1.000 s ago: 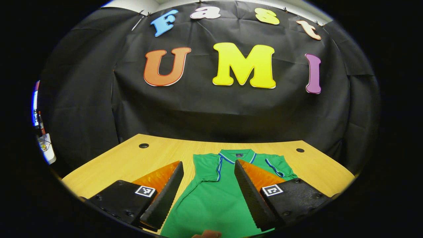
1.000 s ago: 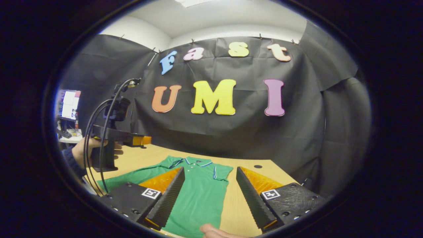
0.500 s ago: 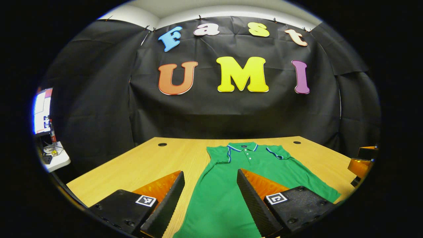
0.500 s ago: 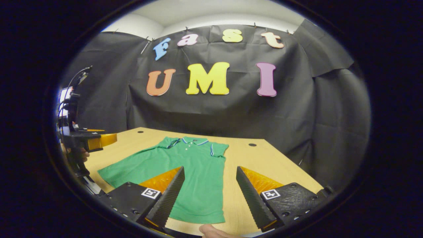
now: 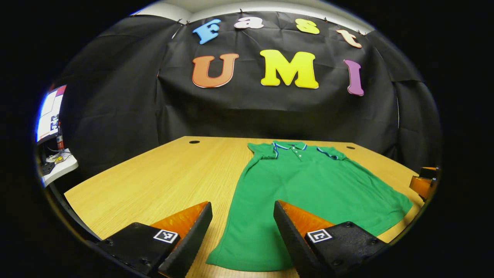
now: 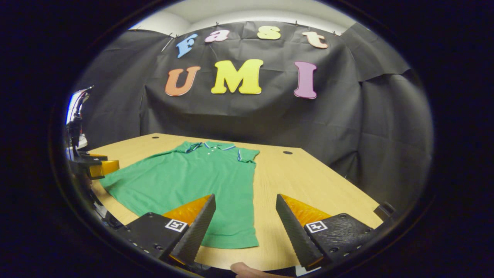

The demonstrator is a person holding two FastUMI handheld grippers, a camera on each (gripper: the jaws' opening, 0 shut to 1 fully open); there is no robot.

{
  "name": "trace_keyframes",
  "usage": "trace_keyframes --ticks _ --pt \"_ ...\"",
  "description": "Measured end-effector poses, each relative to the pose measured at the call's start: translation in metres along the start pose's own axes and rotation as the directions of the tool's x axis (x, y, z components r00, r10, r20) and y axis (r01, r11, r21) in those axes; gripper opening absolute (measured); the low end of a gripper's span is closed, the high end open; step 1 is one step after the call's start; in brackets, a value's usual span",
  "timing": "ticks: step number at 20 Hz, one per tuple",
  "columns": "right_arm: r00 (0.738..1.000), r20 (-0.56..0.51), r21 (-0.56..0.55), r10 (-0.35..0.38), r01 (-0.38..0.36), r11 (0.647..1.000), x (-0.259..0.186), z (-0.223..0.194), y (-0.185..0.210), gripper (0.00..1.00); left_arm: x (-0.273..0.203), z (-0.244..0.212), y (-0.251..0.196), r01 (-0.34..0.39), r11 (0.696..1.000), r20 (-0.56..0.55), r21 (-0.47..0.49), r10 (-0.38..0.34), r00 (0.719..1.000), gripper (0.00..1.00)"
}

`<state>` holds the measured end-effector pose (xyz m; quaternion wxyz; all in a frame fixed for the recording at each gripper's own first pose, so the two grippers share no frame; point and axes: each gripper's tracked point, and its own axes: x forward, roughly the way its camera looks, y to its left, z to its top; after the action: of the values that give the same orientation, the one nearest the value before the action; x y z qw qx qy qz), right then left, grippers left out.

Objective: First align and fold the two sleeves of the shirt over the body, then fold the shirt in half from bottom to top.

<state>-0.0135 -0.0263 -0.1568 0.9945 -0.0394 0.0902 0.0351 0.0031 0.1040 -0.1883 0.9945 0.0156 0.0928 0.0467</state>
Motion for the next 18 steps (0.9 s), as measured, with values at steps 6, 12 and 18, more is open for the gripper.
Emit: trace_keyframes --ticks 6,12,18 --pt "0.995 -0.095 0.056 0.033 -0.028 0.998 -0.006 -0.029 0.013 0.95 -0.003 -0.016 -0.003 0.019 1.000 -0.031 0.018 -0.018 0.999 1.00" --pt "0.983 -0.177 0.095 0.045 -0.028 0.995 -0.003 -0.057 0.019 0.99 -0.001 -0.029 -0.004 0.025 1.000 -0.071 0.005 -0.024 0.997 1.00" --pt "0.975 -0.203 0.160 0.092 -0.059 0.985 0.001 -0.059 0.029 0.67 0.003 -0.027 -0.003 0.022 1.000 -0.062 0.009 -0.022 0.998 0.64"
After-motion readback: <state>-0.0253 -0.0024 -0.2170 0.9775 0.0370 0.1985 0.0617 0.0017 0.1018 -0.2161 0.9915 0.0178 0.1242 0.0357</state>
